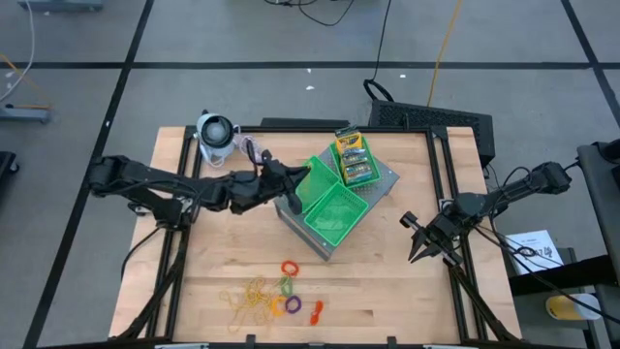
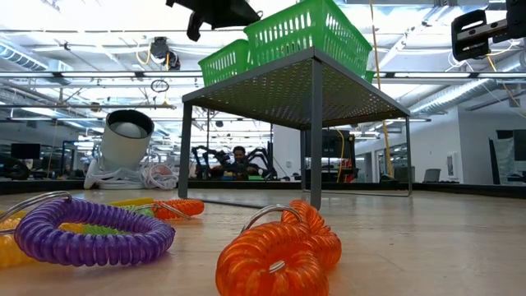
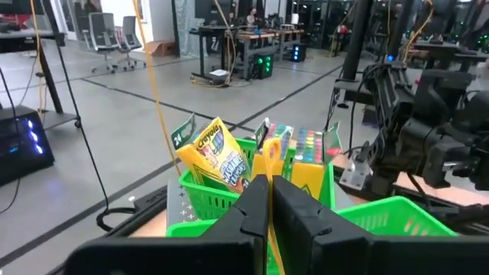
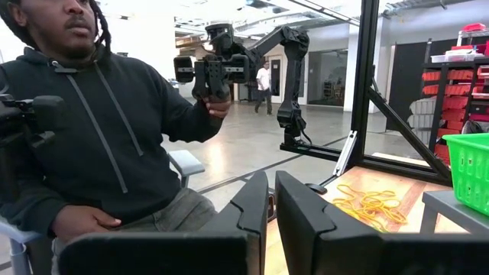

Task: Pick & Place Office Desk Supplies
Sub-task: Put the yellow rubber band into the top left green bin on the shelf

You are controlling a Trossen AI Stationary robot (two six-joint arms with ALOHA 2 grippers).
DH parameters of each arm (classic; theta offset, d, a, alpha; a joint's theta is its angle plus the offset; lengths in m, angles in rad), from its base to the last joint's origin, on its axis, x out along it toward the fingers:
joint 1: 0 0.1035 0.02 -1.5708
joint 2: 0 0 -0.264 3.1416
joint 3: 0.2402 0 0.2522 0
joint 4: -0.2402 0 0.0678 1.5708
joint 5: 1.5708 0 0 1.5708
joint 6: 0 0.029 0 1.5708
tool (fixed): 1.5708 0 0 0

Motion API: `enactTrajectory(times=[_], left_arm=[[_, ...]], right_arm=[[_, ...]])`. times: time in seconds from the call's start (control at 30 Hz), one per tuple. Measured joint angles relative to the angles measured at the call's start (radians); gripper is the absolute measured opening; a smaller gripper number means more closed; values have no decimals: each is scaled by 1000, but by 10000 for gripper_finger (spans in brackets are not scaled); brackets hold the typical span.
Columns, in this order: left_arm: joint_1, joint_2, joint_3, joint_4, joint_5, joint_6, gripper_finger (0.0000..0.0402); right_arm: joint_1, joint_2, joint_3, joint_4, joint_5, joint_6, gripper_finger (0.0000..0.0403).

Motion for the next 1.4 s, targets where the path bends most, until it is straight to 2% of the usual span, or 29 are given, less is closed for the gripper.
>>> enactTrajectory(times=[0.17, 0.4, 0.57, 0.7, 0.83, 0.93, 1.03, 1.17, 1.27, 1.4], left_arm=[[0, 0, 0, 2, -20, -28, 38], [3, -1, 0, -37, -36, -73, 143], [3, -1, 0, -50, -35, -43, 204], [-2, -2, 0, -51, -35, -14, 229], [-29, -34, 0, -56, -35, 21, 238], [-79, -75, 0, -96, -3, 89, 239], [-170, -126, 0, -127, 40, 251, 239], [-319, -191, 0, -150, -8, 345, 239], [-420, -226, 2, -272, -35, 278, 239], [-533, -232, 2, -516, -23, -14, 239]], right_arm=[[0, 0, 0, 0, 0, 0, 18], [0, 0, 0, 0, 0, 0, 18], [0, 0, 0, 0, 0, 0, 17], [0, 0, 0, 0, 0, 0, 16], [0, 0, 0, 0, 0, 0, 18], [0, 0, 0, 0, 0, 0, 17], [0, 0, 0, 0, 0, 0, 14], [0, 0, 0, 0, 0, 0, 13], [0, 0, 0, 0, 0, 0, 13], [0, 0, 0, 0, 0, 0, 11]])
